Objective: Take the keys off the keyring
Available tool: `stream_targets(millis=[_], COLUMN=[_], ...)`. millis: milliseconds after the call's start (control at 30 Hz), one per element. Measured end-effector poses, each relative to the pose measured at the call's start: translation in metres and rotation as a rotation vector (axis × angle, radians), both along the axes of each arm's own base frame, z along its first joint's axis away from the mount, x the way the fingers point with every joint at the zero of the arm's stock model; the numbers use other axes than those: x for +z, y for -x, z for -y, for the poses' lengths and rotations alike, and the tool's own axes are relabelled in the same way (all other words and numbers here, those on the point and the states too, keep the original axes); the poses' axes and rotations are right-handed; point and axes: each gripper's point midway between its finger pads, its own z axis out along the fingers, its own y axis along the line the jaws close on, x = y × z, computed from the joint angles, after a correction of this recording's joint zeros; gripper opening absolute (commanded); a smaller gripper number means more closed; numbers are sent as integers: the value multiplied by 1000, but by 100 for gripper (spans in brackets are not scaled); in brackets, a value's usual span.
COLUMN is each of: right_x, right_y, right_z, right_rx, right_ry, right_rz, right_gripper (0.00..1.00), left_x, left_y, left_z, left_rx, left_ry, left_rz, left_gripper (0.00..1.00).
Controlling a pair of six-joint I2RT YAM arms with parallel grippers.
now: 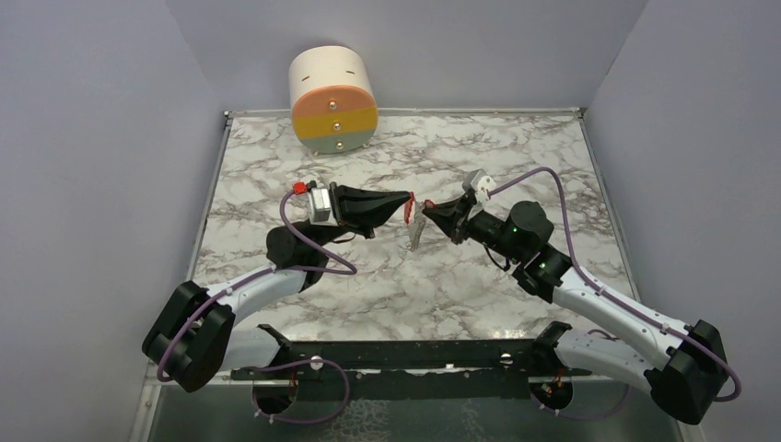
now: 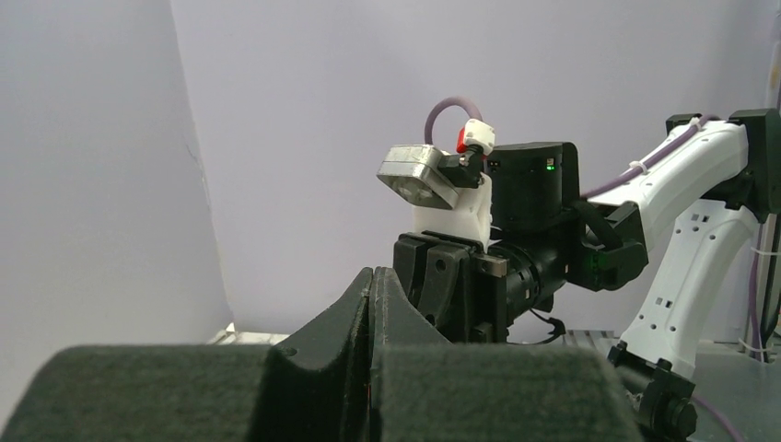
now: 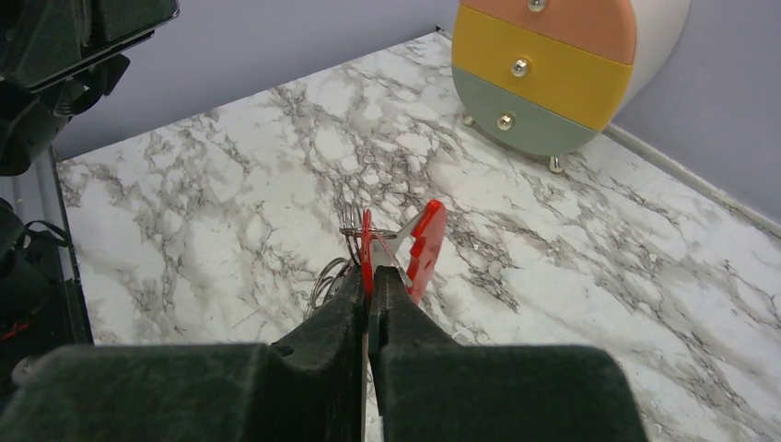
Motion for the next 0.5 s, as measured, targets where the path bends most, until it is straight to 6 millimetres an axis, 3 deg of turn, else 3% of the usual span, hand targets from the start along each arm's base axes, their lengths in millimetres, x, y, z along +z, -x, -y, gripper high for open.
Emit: stream_targets(millis=[100, 200, 333, 500], right_x=[1, 2, 4, 4], right_y=[-1, -1, -1, -1], right_z=[1, 2, 3, 3], right_rx=[-5, -10, -14, -18], right_ry=[-1, -3, -6, -6], right_rz=[2, 5, 9, 9], right_gripper=[1, 1, 1, 1], left_x=[-2, -7, -27, -48], left_y=[-2, -6, -16, -28], left_z=[1, 4, 11, 15], left_rx=[0, 7, 27, 79], left_ry=[-7, -31, -112, -222], left_rz=[-9, -28, -74, -98], left_gripper=[1, 11, 7, 23])
